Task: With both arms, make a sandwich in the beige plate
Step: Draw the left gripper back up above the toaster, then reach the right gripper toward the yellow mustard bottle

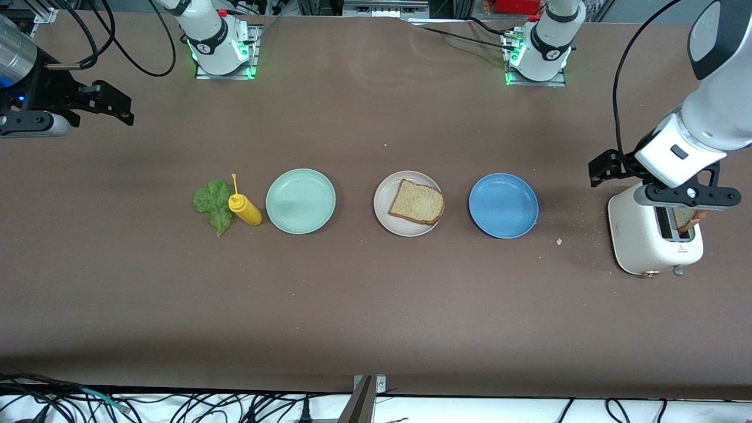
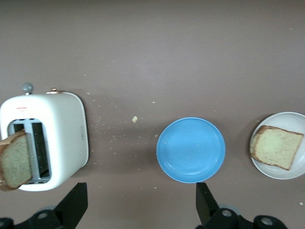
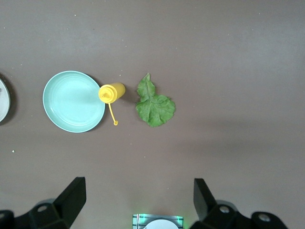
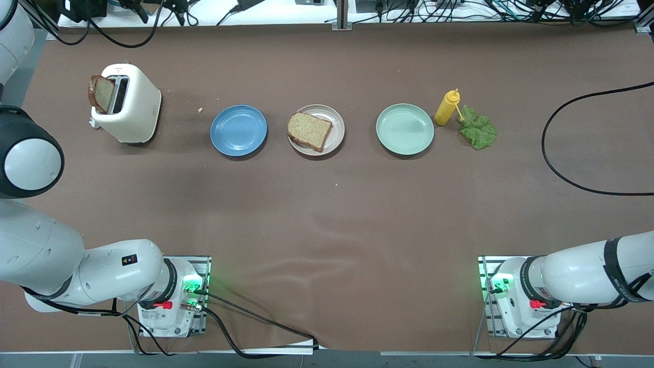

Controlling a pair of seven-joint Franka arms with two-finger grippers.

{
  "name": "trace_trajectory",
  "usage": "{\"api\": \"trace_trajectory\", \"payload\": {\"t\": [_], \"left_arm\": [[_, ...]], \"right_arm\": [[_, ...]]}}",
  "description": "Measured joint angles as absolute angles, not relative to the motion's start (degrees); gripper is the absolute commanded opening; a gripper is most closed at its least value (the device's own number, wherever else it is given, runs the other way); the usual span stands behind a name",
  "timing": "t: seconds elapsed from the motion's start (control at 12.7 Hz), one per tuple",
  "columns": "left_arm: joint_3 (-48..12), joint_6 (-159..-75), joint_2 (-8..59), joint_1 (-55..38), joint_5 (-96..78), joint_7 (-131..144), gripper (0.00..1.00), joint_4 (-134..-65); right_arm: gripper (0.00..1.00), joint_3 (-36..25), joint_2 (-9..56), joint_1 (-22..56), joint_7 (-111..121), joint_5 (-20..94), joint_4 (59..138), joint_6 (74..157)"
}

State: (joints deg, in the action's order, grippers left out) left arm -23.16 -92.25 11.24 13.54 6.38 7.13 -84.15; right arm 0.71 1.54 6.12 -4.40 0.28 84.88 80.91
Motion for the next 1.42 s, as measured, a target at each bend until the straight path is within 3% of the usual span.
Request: {"api": "trace_trajectory", "payload": {"t": [0.24,0.47,0.71,1.42], "left_arm": [[-12.42,-92.35,9.78,7.06,0.08,6.24,1.0,-85.32],[-7.3,-96.06,5.75,3.09,-0.91,6.02,1.0,-90.7],[-6.9,-96.75,1.71,1.38,-0.45,6.07,1.0,-95.22],[-6.89,-96.7,1.09,1.15,-0.41,6.07,1.0,-95.88]], "right_arm": [[1.0,0.38,1.53,6.09,-4.4,0.28,84.88,79.41],[1.0,0.32,1.42,6.09,-4.4,0.28,84.87,79.24],[1.0,0.3,1.38,6.09,-4.4,0.27,84.87,79.22],[1.0,-0.81,1.43,6.12,-4.4,0.26,84.9,79.29]]}}
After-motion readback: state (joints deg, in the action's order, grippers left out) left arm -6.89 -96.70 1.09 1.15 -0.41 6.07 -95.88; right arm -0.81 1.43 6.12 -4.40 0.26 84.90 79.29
